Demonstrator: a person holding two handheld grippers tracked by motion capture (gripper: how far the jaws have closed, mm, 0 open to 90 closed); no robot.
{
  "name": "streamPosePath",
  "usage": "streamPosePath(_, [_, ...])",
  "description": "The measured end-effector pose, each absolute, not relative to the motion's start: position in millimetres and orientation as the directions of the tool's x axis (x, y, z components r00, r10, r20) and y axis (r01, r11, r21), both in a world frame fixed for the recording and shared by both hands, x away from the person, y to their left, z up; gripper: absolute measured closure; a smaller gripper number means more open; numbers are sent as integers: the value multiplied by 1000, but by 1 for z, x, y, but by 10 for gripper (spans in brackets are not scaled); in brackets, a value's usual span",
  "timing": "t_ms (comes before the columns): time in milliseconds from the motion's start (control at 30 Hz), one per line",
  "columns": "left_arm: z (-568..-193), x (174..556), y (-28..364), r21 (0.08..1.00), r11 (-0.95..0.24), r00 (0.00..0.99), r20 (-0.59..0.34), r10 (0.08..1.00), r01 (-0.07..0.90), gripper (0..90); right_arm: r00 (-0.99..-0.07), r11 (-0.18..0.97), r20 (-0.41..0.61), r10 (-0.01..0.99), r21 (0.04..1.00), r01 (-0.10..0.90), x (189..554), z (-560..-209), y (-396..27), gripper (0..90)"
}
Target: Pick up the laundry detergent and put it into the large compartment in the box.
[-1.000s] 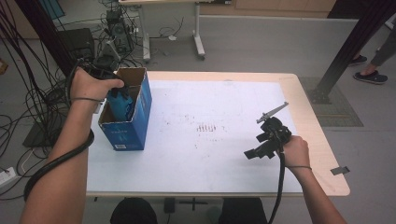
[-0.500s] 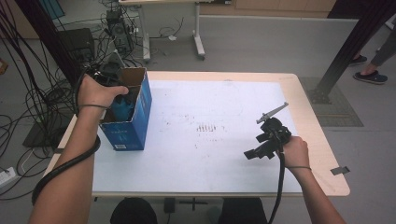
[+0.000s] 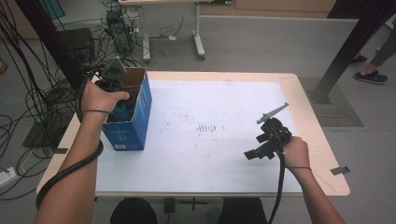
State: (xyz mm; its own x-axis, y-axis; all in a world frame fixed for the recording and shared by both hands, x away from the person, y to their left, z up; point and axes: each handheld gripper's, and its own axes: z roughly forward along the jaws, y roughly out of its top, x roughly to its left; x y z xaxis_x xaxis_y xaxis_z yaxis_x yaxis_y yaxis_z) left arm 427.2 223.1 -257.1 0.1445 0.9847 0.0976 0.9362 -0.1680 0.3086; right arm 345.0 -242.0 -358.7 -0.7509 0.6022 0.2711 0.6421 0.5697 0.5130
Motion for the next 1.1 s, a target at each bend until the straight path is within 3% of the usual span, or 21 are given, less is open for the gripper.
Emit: streamPosePath(1100, [-265,425,225,320,-157,137,85,987,934,376,-751,569,268,603,515,641,344,-357,-241,34])
